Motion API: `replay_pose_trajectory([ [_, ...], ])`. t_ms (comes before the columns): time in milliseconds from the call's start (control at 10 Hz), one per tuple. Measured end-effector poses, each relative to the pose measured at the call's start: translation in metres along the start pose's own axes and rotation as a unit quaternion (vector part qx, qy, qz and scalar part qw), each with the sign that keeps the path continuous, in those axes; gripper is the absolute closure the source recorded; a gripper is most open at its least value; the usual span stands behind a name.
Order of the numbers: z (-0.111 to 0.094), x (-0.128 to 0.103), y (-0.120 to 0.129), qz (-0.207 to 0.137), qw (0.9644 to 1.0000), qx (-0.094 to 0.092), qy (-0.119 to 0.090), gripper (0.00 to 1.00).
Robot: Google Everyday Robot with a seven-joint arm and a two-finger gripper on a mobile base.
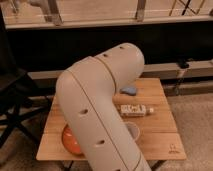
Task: Place the eraser in the ceramic cup
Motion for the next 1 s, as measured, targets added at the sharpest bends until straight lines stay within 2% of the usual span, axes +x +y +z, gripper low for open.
replay_pose_trajectory([
  [500,-0.019,-0.017,0.006,0.016,0.9999,-0.006,-0.003,1.00],
  [1000,-0.042,-0.043,0.026,0.048,0.9987,-0.015,-0.003,1.00],
])
